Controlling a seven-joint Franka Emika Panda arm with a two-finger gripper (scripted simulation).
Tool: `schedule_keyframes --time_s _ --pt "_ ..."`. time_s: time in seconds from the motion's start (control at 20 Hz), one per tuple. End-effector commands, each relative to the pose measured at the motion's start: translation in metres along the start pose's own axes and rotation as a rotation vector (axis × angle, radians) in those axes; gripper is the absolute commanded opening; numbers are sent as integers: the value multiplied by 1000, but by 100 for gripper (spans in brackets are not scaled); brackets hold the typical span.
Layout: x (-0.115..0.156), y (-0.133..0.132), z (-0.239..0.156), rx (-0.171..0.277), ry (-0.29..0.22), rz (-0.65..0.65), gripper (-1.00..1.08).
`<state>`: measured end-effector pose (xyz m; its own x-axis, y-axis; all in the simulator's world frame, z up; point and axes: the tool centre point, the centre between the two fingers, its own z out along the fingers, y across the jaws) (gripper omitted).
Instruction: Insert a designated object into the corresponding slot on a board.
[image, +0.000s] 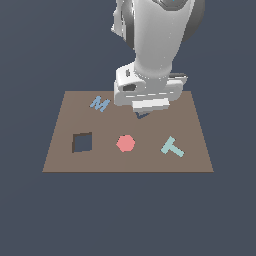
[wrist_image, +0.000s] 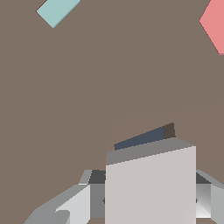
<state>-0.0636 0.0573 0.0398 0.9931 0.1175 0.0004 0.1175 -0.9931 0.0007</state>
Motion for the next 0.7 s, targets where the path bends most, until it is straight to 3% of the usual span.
schedule_keyframes --time_s 0.0,0.65 --pt "2 3 0 0 0 -48 -100" --pt "5 8 0 0 0 -137 -100"
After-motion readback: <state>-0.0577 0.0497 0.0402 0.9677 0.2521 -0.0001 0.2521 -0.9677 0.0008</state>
